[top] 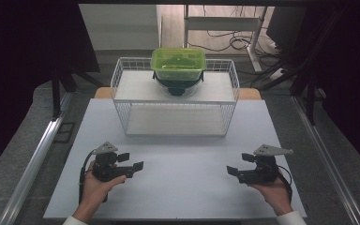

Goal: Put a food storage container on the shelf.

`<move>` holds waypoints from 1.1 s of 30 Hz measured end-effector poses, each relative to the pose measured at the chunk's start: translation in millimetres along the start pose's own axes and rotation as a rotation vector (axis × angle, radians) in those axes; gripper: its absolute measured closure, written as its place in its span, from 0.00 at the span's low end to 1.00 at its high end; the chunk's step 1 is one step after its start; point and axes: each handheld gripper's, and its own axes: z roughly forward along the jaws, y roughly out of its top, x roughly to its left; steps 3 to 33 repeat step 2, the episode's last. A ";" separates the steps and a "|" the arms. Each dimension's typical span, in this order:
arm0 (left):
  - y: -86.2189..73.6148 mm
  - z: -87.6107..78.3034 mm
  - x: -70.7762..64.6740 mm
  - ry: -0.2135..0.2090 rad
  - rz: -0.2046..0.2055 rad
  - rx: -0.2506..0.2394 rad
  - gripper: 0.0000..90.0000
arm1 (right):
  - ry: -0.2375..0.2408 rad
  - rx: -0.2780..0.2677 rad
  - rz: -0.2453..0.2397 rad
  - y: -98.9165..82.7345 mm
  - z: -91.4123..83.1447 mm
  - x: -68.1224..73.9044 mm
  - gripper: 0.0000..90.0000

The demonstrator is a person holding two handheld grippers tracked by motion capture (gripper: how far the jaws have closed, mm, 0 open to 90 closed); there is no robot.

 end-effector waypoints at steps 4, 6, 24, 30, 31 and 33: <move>-0.3 1.4 1.4 0.003 -0.003 0.004 0.27 | -0.014 -0.005 0.006 -0.9 0.4 -1.6 0.13; -0.3 1.4 1.4 0.003 -0.003 0.004 0.27 | -0.014 -0.005 0.006 -0.9 0.4 -1.6 0.13; -0.3 1.4 1.4 0.003 -0.003 0.004 0.27 | -0.014 -0.005 0.006 -0.9 0.4 -1.6 0.13; -0.3 1.4 1.4 0.003 -0.003 0.004 0.27 | -0.014 -0.005 0.006 -0.9 0.4 -1.6 0.13; -0.3 1.4 1.4 0.003 -0.003 0.004 0.27 | -0.014 -0.005 0.006 -0.9 0.4 -1.6 0.13; -0.3 1.4 1.4 0.003 -0.003 0.004 0.27 | -0.014 -0.005 0.006 -0.9 0.4 -1.6 0.13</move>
